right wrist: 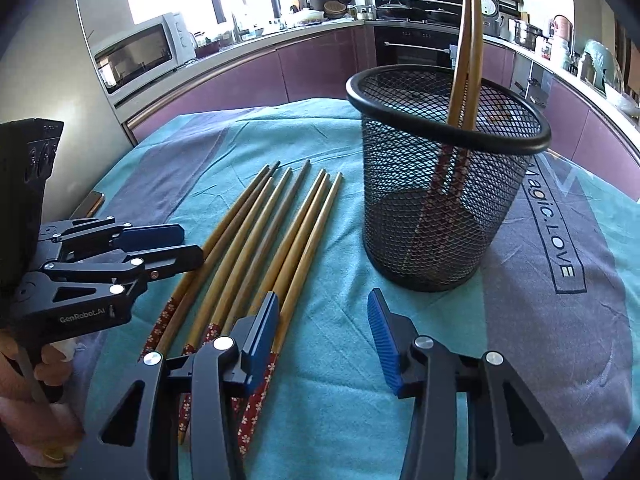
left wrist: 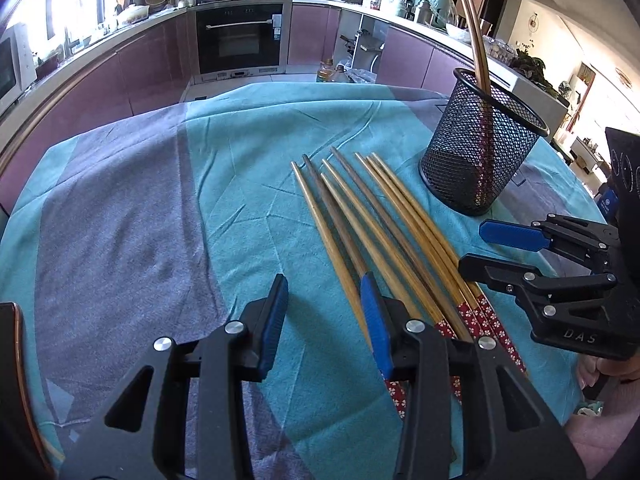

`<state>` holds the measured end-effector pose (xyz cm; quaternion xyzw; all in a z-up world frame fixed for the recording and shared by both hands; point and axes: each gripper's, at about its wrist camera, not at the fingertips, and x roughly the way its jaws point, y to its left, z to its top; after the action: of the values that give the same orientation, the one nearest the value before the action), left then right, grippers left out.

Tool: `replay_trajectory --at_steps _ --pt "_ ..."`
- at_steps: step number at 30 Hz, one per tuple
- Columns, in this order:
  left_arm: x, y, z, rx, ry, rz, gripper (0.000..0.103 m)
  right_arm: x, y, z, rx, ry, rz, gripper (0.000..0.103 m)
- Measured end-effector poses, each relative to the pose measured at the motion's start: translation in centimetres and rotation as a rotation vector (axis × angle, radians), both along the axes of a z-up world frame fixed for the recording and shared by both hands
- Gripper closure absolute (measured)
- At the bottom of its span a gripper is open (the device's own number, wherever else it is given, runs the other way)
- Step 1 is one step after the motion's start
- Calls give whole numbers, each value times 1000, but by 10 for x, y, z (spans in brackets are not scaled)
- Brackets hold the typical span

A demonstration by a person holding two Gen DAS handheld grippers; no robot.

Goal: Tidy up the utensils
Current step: 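Close the left tool on a chopstick while the right tool grasps another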

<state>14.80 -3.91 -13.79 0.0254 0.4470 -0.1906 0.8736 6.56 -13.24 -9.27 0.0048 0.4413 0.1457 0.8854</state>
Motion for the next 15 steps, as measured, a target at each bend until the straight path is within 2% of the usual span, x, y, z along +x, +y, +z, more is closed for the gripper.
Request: replay_trajectory --at_steps 9,15 --pt "10 1 -1 -5 11 2 70 8 12 -1 -41 1 1 70" --pt "21 -2 -1 -12 25 6 73 18 20 -2 -54 -6 -15 70"
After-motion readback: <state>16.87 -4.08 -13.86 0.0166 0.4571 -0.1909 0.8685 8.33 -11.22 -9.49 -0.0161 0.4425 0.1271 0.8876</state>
